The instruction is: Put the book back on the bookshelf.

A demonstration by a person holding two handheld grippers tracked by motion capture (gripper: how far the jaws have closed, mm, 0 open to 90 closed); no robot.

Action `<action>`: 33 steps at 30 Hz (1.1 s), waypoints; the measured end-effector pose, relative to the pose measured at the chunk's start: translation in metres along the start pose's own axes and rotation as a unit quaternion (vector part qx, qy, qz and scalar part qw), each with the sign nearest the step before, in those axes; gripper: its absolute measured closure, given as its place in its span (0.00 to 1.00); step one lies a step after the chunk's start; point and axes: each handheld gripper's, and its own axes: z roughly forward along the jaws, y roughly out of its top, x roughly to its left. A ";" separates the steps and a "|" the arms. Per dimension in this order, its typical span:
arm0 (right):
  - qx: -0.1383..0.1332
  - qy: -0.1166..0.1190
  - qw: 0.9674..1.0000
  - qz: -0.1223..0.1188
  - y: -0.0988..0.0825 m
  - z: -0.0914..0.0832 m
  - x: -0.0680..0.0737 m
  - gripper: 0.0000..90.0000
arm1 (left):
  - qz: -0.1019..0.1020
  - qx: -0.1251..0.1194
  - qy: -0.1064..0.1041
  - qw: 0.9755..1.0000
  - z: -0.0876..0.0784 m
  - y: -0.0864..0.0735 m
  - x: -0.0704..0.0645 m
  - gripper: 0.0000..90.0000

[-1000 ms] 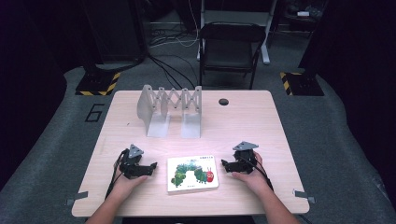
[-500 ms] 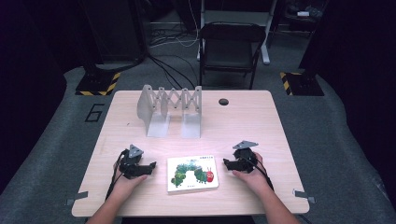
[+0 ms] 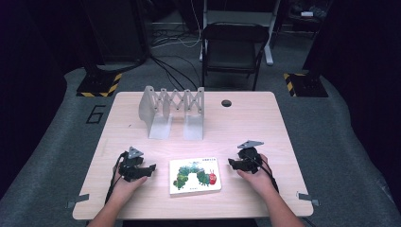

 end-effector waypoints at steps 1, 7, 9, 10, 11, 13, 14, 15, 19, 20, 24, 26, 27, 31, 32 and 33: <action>0.003 0.002 1.000 0.000 0.000 0.000 0.000 0.51 | 0.003 0.002 -0.003 1.000 -0.001 0.000 0.000 0.37; 0.016 0.011 1.000 0.002 0.002 0.000 0.003 0.55 | 0.004 0.004 -0.008 1.000 -0.005 0.000 -0.004 0.37; 0.013 0.011 1.000 -0.004 0.004 0.001 0.004 0.57 | 0.003 0.003 -0.008 1.000 -0.007 0.000 -0.006 0.37; 0.016 0.013 1.000 -0.002 0.004 0.000 0.005 0.57 | 0.004 0.009 -0.011 1.000 -0.009 0.001 -0.006 0.37; 0.016 0.014 1.000 -0.003 0.005 -0.001 0.006 0.57 | -0.001 0.006 -0.010 1.000 -0.009 0.001 -0.008 0.37; 0.012 0.016 1.000 -0.006 0.006 -0.002 0.008 0.57 | 0.009 0.013 -0.017 1.000 -0.010 0.001 -0.009 0.38; 0.014 0.019 1.000 -0.006 0.007 -0.003 0.010 0.57 | 0.009 0.014 -0.013 1.000 -0.010 0.000 -0.011 0.38; 0.015 0.022 1.000 -0.011 0.008 -0.004 0.012 0.57 | 0.015 0.019 -0.016 1.000 -0.010 0.000 -0.012 0.38; 0.016 0.027 0.999 -0.018 0.009 -0.005 0.016 0.57 | 0.021 0.020 -0.025 0.999 -0.014 0.001 -0.018 0.38; 0.019 0.027 0.999 -0.024 0.009 -0.006 0.019 0.57 | 0.019 0.015 -0.031 0.999 -0.017 0.002 -0.022 0.38; 0.011 0.031 0.999 -0.034 0.010 -0.007 0.021 0.58 | 0.041 0.014 -0.038 0.998 -0.022 0.003 -0.027 0.38; 0.012 0.037 0.999 -0.030 0.010 -0.009 0.024 0.57 | 0.039 0.010 -0.042 0.998 -0.025 0.003 -0.031 0.36; 0.014 0.039 0.999 -0.032 0.010 -0.009 0.025 0.57 | 0.039 0.010 -0.042 0.998 -0.025 0.003 -0.031 0.35; 0.011 0.042 0.999 -0.031 0.012 -0.008 0.029 0.56 | 0.037 0.011 -0.047 0.998 -0.027 0.003 -0.036 0.33; 0.012 0.047 0.998 -0.041 0.012 -0.008 0.029 0.55 | 0.042 0.014 -0.049 0.998 -0.028 0.004 -0.036 0.32; 0.012 0.045 0.998 -0.041 0.012 -0.008 0.030 0.55 | 0.042 0.011 -0.048 0.998 -0.028 0.003 -0.036 0.31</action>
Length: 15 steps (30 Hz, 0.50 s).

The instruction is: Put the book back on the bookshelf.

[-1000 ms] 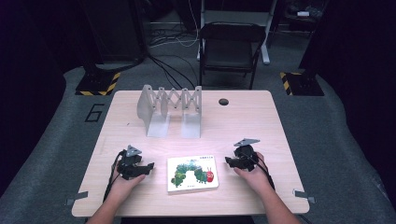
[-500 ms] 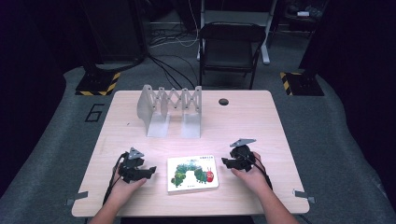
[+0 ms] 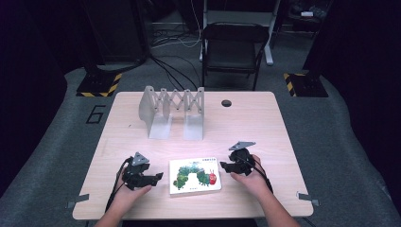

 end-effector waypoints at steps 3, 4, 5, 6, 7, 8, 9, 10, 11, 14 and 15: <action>0.001 0.003 1.000 0.000 0.001 0.001 0.002 0.54 | -0.003 -0.003 -0.006 1.000 -0.001 -0.001 -0.006 0.30; 0.002 0.003 1.000 -0.003 0.001 0.001 0.002 0.54 | -0.004 -0.004 -0.007 1.000 -0.001 -0.001 -0.009 0.29; 0.001 0.004 1.000 0.003 0.002 0.001 0.003 0.54 | -0.002 -0.004 -0.010 1.000 -0.001 -0.001 -0.011 0.28; 0.000 0.003 1.000 0.003 0.002 0.001 0.003 0.53 | 0.004 -0.003 -0.008 1.000 -0.002 -0.002 -0.014 0.28; 0.000 0.003 1.000 0.003 0.002 0.001 0.003 0.53 | 0.004 -0.003 -0.008 1.000 -0.002 -0.002 -0.014 0.26; -0.001 0.004 1.000 0.010 0.002 0.000 0.004 0.53 | 0.011 -0.004 -0.006 1.000 -0.002 -0.002 -0.016 0.26; -0.002 0.007 1.000 0.002 0.003 -0.001 0.002 0.53 | 0.011 -0.004 -0.009 1.000 -0.002 -0.003 -0.019 0.24; -0.002 0.017 1.000 0.016 0.004 -0.002 0.002 0.52 | 0.015 0.000 -0.017 1.000 -0.003 -0.004 -0.024 0.24; -0.002 0.017 1.000 0.012 0.005 -0.003 0.002 0.52 | 0.020 -0.001 -0.019 1.000 -0.003 -0.005 -0.027 0.24; -0.002 0.013 1.000 0.003 0.011 -0.005 0.005 0.53 | 0.027 0.001 -0.026 0.999 -0.004 -0.006 -0.034 0.24; -0.002 0.010 1.000 0.003 0.013 -0.006 0.006 0.53 | 0.027 0.001 -0.026 0.999 -0.004 -0.006 -0.034 0.24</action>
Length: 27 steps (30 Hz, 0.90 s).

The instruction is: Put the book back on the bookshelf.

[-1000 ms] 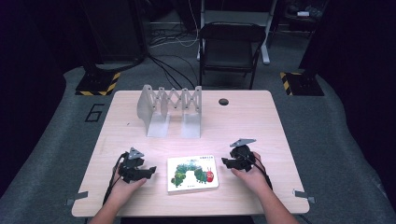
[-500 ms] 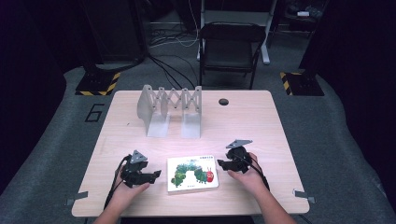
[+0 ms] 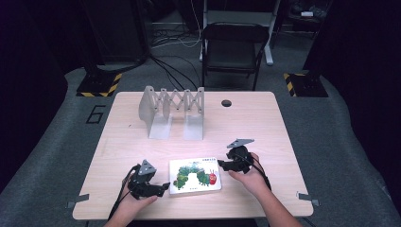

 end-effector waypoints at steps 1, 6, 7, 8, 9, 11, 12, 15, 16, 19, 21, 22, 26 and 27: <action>-0.002 -0.001 1.000 -0.004 0.002 -0.001 0.001 0.54 | -0.001 -0.001 -0.002 1.000 0.000 -0.001 -0.003 0.24; -0.004 -0.001 1.000 -0.006 0.011 -0.004 0.005 0.54 | 0.010 0.002 -0.009 1.000 0.001 -0.004 -0.013 0.22; -0.003 0.002 1.000 -0.006 0.014 -0.002 0.006 0.54 | 0.011 0.004 -0.013 1.000 0.003 -0.005 -0.016 0.22; -0.005 0.003 1.000 -0.003 0.015 0.000 0.007 0.54 | 0.012 0.006 -0.016 1.000 0.004 -0.005 -0.017 0.22; -0.004 0.004 1.000 -0.003 0.016 0.002 0.007 0.54 | 0.011 0.009 -0.021 1.000 0.005 -0.005 -0.018 0.22; 0.001 0.006 1.000 0.000 0.017 0.004 0.008 0.54 | 0.017 0.014 -0.024 0.999 0.006 -0.005 -0.019 0.22; 0.005 0.009 1.000 -0.002 0.018 0.007 0.009 0.54 | 0.020 0.012 -0.022 0.999 0.008 -0.005 -0.019 0.22; 0.011 0.012 1.000 -0.003 0.016 0.015 0.011 0.54 | 0.019 0.018 -0.028 0.999 0.013 -0.007 -0.022 0.22; 0.011 0.012 1.000 -0.003 0.016 0.015 0.011 0.54 | 0.019 0.018 -0.028 0.999 0.013 -0.007 -0.022 0.22; 0.015 0.020 1.000 0.001 0.012 0.022 0.011 0.54 | 0.028 0.025 -0.027 0.999 0.018 -0.008 -0.026 0.22; 0.016 0.024 1.000 -0.002 0.011 0.025 0.012 0.53 | 0.036 0.031 -0.026 0.999 0.021 -0.009 -0.029 0.22; 0.018 0.028 0.999 -0.002 0.012 0.026 0.012 0.53 | 0.042 0.030 -0.023 0.998 0.022 -0.009 -0.031 0.22; 0.025 0.027 0.999 -0.001 0.012 0.031 0.013 0.51 | 0.047 0.034 -0.022 0.998 0.025 -0.009 -0.033 0.22; 0.023 0.027 0.999 0.004 0.011 0.033 0.014 0.50 | 0.050 0.034 -0.019 0.998 0.025 -0.009 -0.034 0.22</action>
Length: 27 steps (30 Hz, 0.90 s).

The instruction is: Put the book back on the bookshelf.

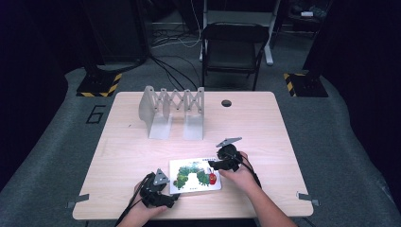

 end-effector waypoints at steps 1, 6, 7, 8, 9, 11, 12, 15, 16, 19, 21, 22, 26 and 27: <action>0.002 0.002 1.000 -0.003 0.000 0.001 -0.001 0.50 | 0.001 -0.003 0.000 1.000 0.001 0.000 0.000 0.22; 0.007 0.007 1.000 -0.003 0.000 0.008 -0.003 0.48 | 0.004 -0.006 0.001 1.000 0.002 0.000 -0.002 0.21; 0.008 0.007 1.000 0.001 0.000 0.009 -0.003 0.47 | 0.007 -0.008 0.004 1.000 0.003 0.001 -0.003 0.21; 0.010 0.009 1.000 -0.003 0.000 0.010 -0.004 0.47 | 0.008 -0.006 0.004 1.000 0.003 0.001 -0.003 0.21; 0.010 0.008 1.000 -0.002 0.000 0.010 -0.004 0.47 | 0.012 -0.004 0.002 1.000 0.003 0.001 -0.003 0.21; 0.011 0.011 1.000 -0.001 0.000 0.012 -0.005 0.46 | 0.011 -0.010 0.006 1.000 0.005 0.001 -0.005 0.21; 0.010 0.010 1.000 0.001 0.001 0.012 -0.005 0.45 | 0.017 -0.010 0.001 1.000 0.005 0.002 -0.005 0.21; 0.010 0.011 1.000 0.005 0.001 0.013 -0.004 0.45 | 0.021 -0.012 -0.004 1.000 0.006 0.002 -0.005 0.23; 0.011 0.013 1.000 0.007 0.001 0.013 -0.004 0.44 | 0.023 -0.011 -0.006 1.000 0.006 0.003 -0.004 0.23; 0.010 0.019 1.000 0.008 0.002 0.014 -0.004 0.43 | 0.022 -0.016 -0.005 1.000 0.007 0.003 -0.003 0.22; 0.011 0.019 1.000 0.006 0.001 0.014 -0.003 0.42 | 0.025 -0.012 -0.011 1.000 0.007 0.004 -0.001 0.22; 0.011 0.020 1.000 0.007 0.001 0.015 -0.003 0.42 | 0.024 -0.017 -0.008 1.000 0.008 0.004 -0.002 0.23; 0.011 0.016 1.000 0.010 0.001 0.014 -0.003 0.41 | 0.032 -0.018 -0.009 0.999 0.010 0.006 0.001 0.22; 0.011 0.016 1.000 0.010 0.001 0.014 -0.003 0.41 | 0.031 -0.019 -0.009 0.999 0.010 0.006 0.001 0.22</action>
